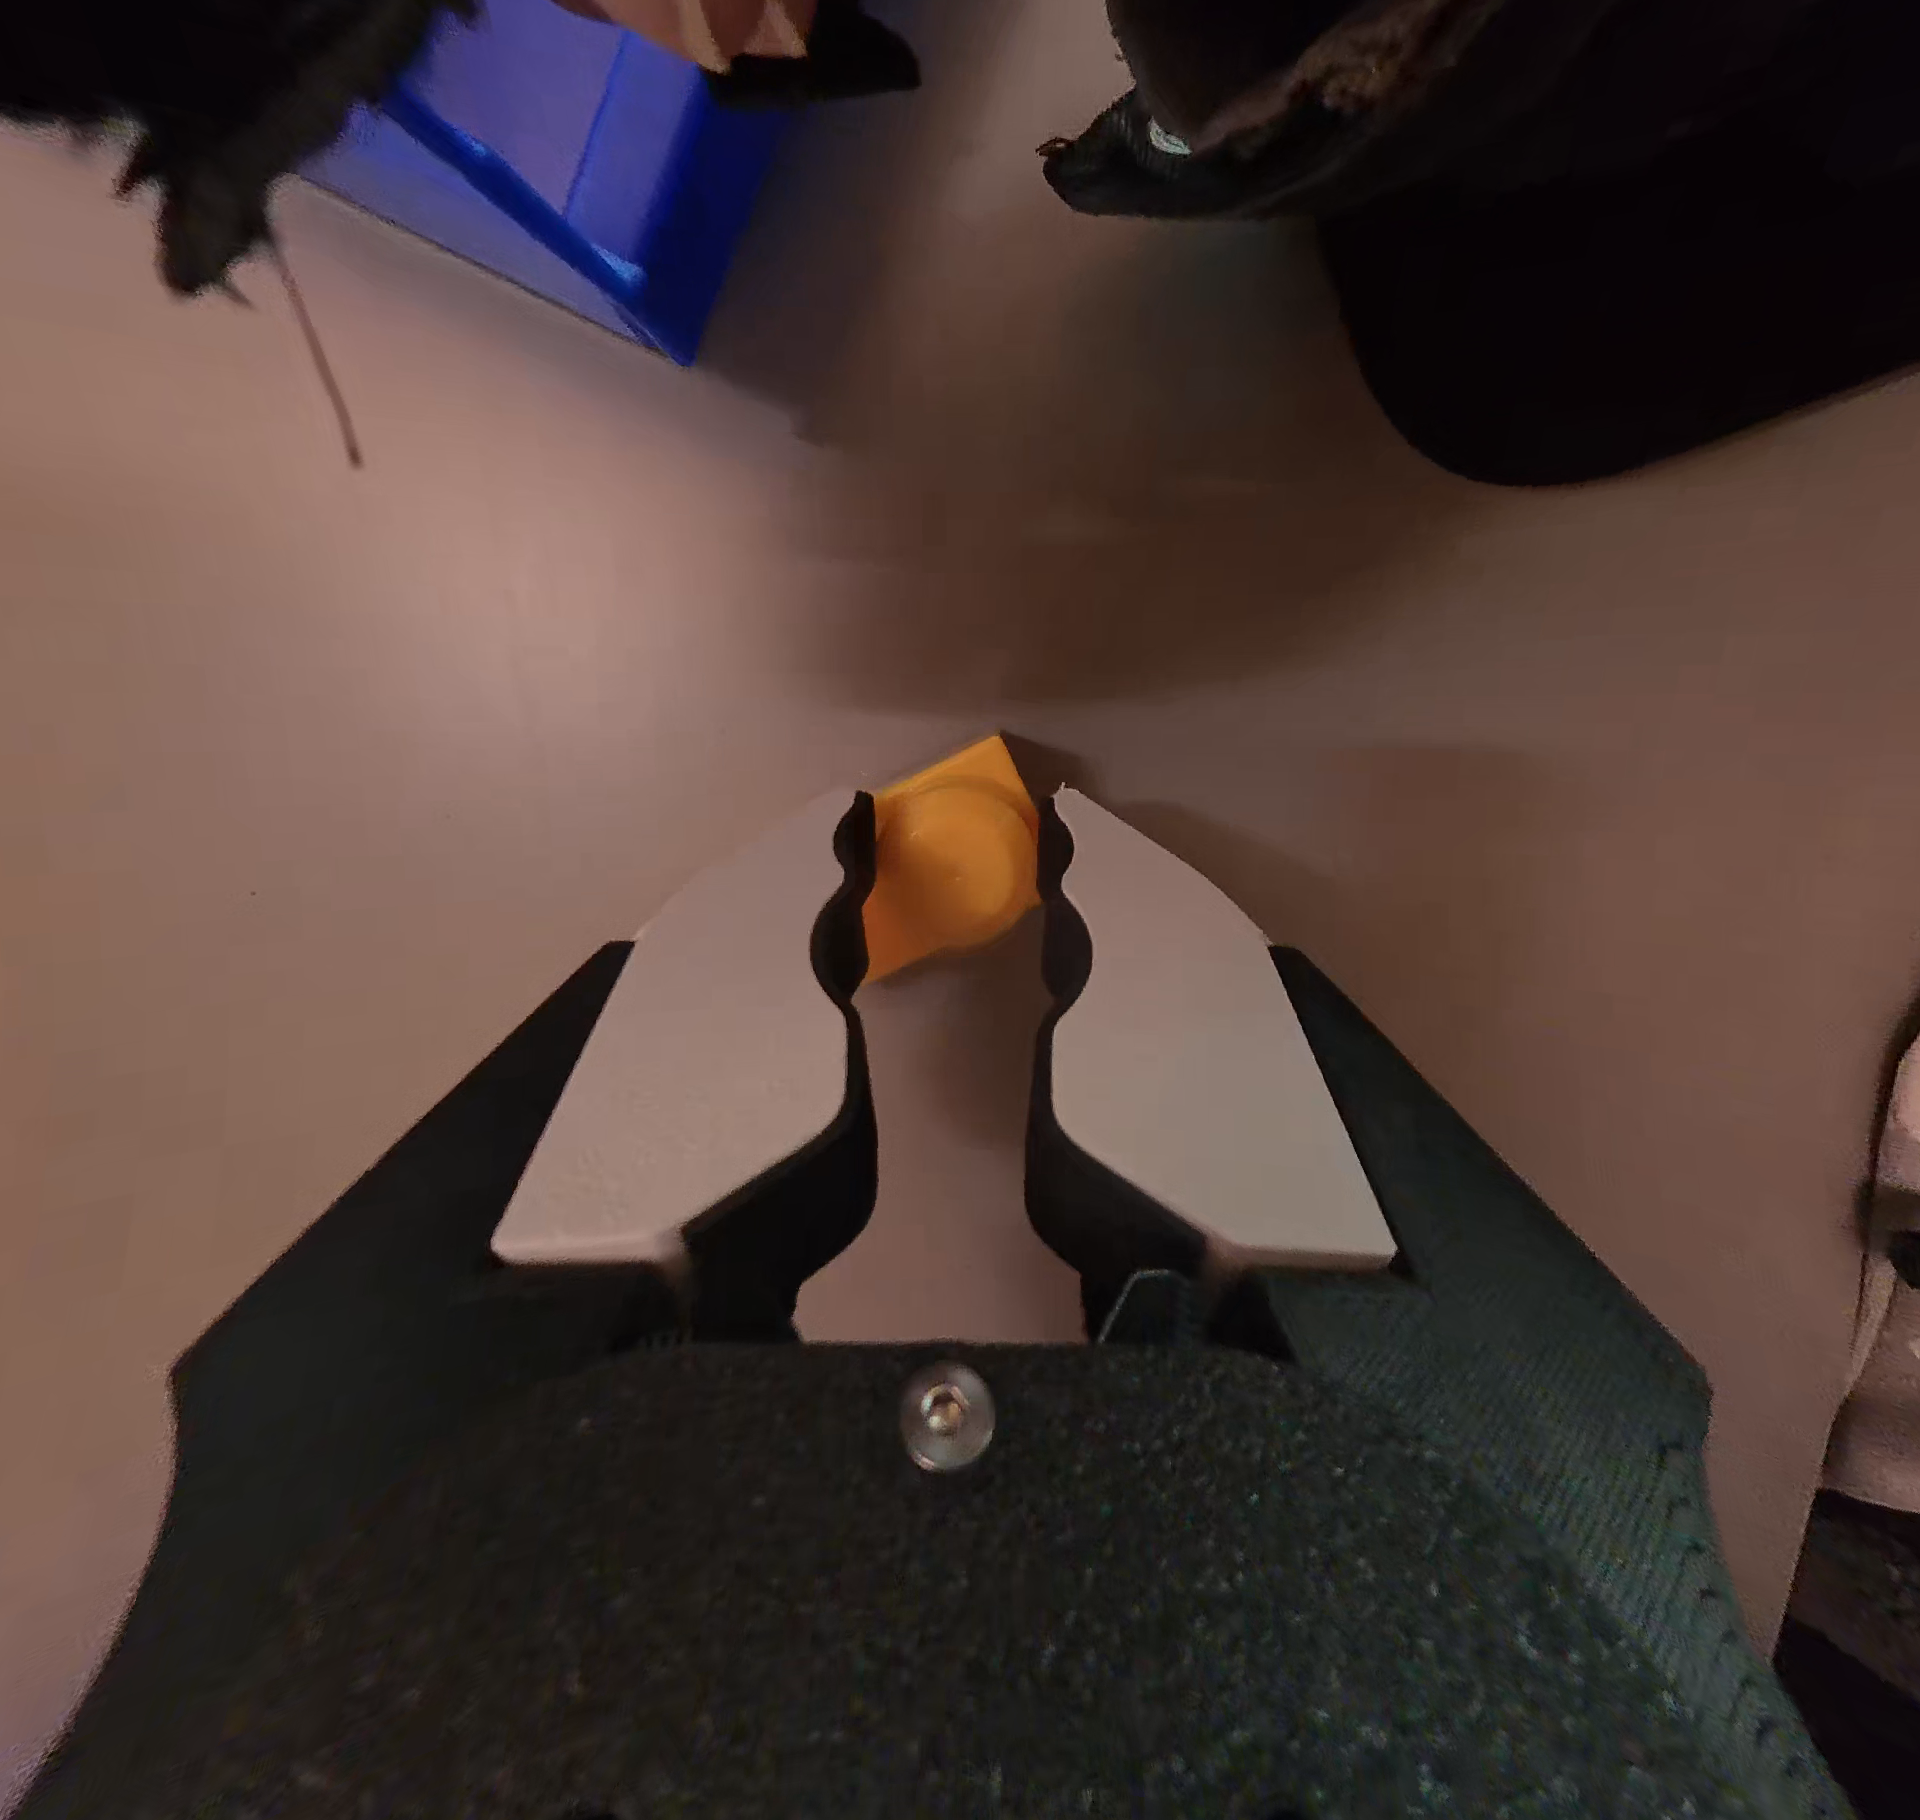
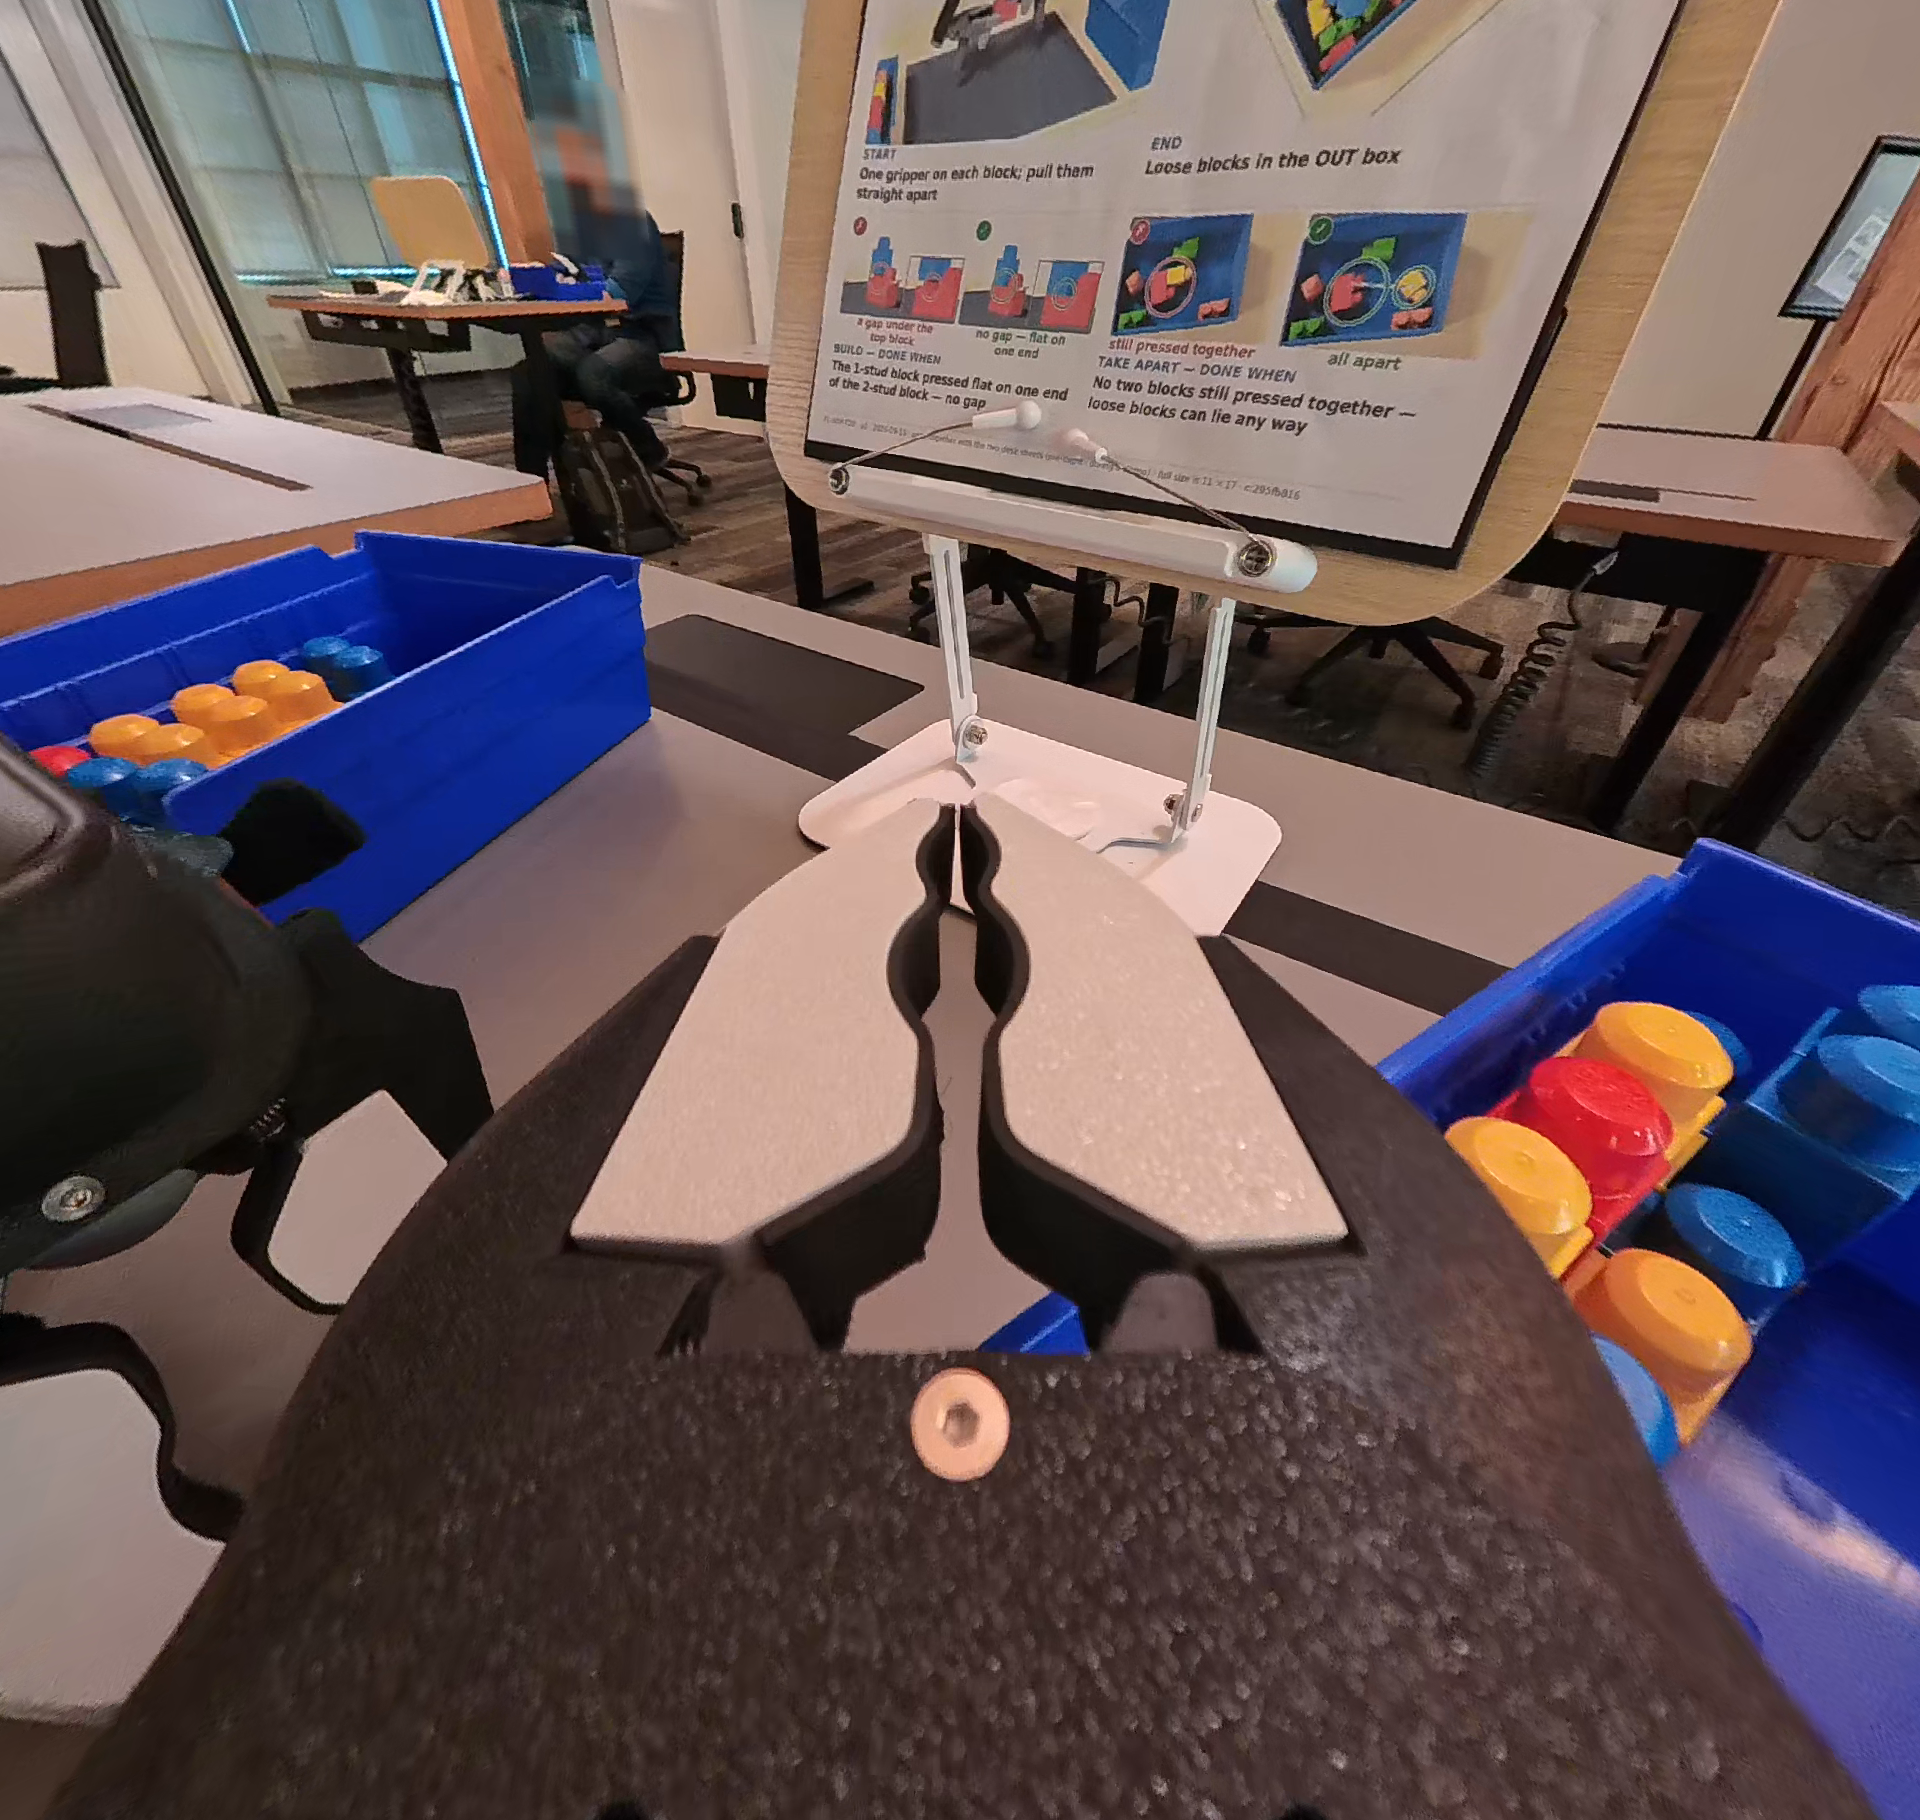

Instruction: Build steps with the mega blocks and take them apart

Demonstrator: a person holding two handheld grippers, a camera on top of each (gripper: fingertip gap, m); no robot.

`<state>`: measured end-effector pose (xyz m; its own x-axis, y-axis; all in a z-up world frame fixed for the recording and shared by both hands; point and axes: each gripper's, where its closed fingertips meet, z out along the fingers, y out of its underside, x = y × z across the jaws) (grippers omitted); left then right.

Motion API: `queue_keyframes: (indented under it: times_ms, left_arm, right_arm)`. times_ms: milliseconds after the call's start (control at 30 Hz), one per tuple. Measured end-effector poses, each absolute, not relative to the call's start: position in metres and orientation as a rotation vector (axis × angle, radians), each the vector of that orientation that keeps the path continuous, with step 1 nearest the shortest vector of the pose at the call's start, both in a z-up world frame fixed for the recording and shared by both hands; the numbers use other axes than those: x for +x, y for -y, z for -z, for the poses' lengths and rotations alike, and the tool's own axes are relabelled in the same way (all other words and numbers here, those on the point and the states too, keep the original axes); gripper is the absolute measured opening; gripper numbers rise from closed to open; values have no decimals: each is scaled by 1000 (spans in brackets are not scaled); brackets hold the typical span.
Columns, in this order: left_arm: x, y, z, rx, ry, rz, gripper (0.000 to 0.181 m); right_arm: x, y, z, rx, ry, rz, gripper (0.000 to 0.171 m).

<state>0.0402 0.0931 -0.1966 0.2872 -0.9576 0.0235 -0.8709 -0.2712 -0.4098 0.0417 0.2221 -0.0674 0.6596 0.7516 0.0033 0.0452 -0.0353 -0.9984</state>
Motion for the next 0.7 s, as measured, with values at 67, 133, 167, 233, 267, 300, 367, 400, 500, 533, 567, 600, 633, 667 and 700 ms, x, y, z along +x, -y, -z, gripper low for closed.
queue_keyframes:
  times_ms: [67,133,167,233,267,300,367,400,500,533,567,600,633,667,700]
  left_arm:
    - [39,-93,197,-2238,-1661,379,30]
    - [38,-92,196,-2236,-1661,378,36]
    - [37,-92,195,-2231,-1656,380,39]
    - [37,-91,189,-2215,-1636,408,41]
    - [37,-91,184,-2202,-1623,421,42]
    - [35,-92,178,-2187,-1609,421,42]
    - [28,-96,161,-2147,-1565,419,42]
    - [20,-99,149,-2133,-1529,415,42]
    - [-19,-111,112,-2113,-1410,363,42]
    - [-36,-115,100,-2121,-1365,334,41]
    - [-56,-118,89,-2129,-1330,302,41]
    - [-75,-121,79,-2136,-1294,264,40]
    - [-97,-124,71,-2155,-1249,221,39]
    - [-118,-126,65,-2182,-1212,179,39]
    - [-140,-127,62,-2210,-1179,141,39]
  right_arm:
    - [41,-222,68,-1522,693,-646,0]
    - [41,-222,69,-1523,697,-644,0]
    - [41,-222,70,-1523,698,-645,0]
    - [40,-222,70,-1525,700,-645,1]
    - [40,-222,71,-1525,702,-646,1]
    - [40,-222,71,-1526,703,-646,1]
    - [40,-222,71,-1525,706,-645,1]
    - [40,-222,71,-1524,708,-644,1]
    - [40,-222,71,-1521,712,-642,1]
    - [40,-222,71,-1521,713,-643,1]
    - [39,-222,71,-1522,716,-643,1]
    - [39,-221,72,-1520,719,-645,1]
    - [39,-221,71,-1519,721,-645,1]
    - [39,-221,71,-1517,718,-643,1]
    - [39,-221,70,-1513,716,-644,1]
